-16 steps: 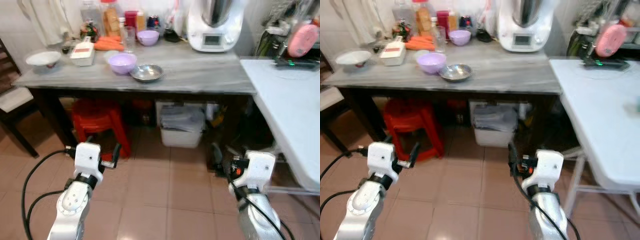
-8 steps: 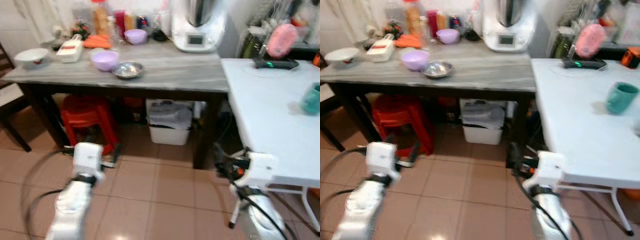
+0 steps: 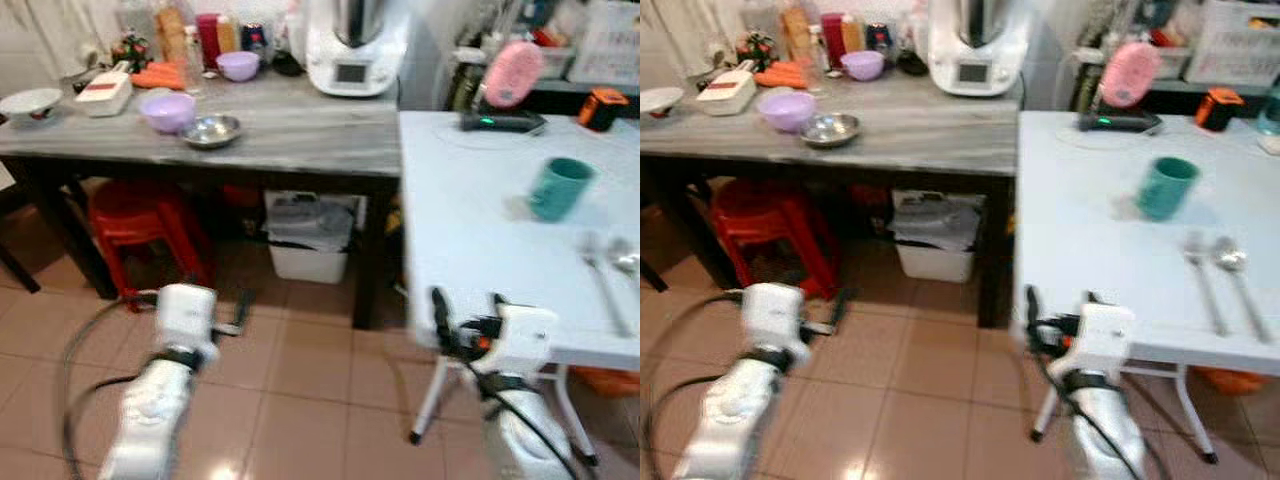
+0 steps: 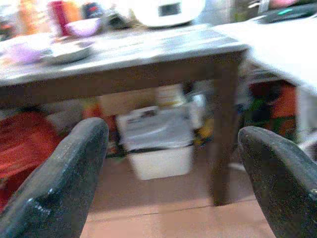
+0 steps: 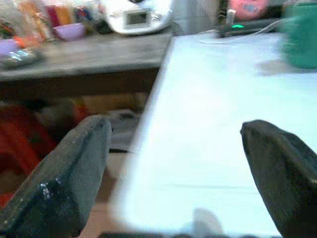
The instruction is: Setting the table
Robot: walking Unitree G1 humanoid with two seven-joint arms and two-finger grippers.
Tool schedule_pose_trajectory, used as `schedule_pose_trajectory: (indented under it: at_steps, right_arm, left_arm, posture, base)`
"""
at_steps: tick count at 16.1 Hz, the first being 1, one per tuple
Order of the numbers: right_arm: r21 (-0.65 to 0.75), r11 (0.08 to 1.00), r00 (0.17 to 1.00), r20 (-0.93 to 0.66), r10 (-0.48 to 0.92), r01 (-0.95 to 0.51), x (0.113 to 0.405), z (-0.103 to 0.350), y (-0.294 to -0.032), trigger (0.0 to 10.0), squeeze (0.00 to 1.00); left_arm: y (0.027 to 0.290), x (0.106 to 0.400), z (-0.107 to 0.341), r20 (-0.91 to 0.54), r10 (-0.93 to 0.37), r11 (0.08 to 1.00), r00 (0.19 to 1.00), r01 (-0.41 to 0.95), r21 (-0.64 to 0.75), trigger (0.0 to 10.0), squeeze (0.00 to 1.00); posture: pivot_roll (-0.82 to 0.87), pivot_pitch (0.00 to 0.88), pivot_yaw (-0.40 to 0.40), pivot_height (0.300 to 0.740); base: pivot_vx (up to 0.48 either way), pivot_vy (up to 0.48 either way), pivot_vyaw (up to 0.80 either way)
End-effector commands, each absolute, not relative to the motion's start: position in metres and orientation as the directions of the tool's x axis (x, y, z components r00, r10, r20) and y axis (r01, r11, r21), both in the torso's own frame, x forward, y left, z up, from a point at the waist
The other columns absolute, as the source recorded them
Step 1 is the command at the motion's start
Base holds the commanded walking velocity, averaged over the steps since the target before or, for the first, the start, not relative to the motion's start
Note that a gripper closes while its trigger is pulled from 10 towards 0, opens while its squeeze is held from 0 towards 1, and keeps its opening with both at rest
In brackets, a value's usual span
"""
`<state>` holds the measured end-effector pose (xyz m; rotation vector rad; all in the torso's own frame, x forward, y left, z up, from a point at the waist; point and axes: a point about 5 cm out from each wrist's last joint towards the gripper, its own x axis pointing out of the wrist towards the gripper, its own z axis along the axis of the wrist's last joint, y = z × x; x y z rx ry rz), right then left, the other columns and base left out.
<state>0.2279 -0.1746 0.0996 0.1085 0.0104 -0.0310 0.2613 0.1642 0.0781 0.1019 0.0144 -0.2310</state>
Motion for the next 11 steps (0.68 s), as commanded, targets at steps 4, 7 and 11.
schedule_pose_trajectory:
  at_steps: [4, 7, 11]
  right_arm:
    - [0.128, 0.992, 1.0, -0.002, -0.014, 0.014, 0.2305, 0.1019, -0.1677, 10.0, 0.0]
    - [0.131, 0.991, 1.0, -0.002, -0.018, 0.019, 0.2312, 0.1012, -0.1677, 10.0, 0.0]
    - [0.128, 0.991, 1.0, 0.0, -0.028, 0.027, 0.2312, 0.1014, -0.1684, 10.0, 0.0]
  left_arm:
    - [0.1742, 0.2641, 0.0833, -0.013, -0.207, 0.971, 0.978, 0.207, 0.118, 10.0, 0.0]
    - [0.1715, 0.2648, 0.0827, -0.014, -0.216, 0.97, 0.976, 0.216, 0.114, 10.0, 0.0]
    - [0.1716, 0.2651, 0.0828, -0.013, -0.218, 0.969, 0.976, 0.218, 0.112, 10.0, 0.0]
  posture:
    - [-0.01, 0.0, 0.038, 0.74]
    - [-0.01, 0.0, 0.04, 0.74]
    - [-0.01, 0.0, 0.04, 0.74]
  base:
    - [0.0, -0.48, 0.0]
    - [0.0, -0.472, 0.0]
    - [0.0, -0.472, 0.0]
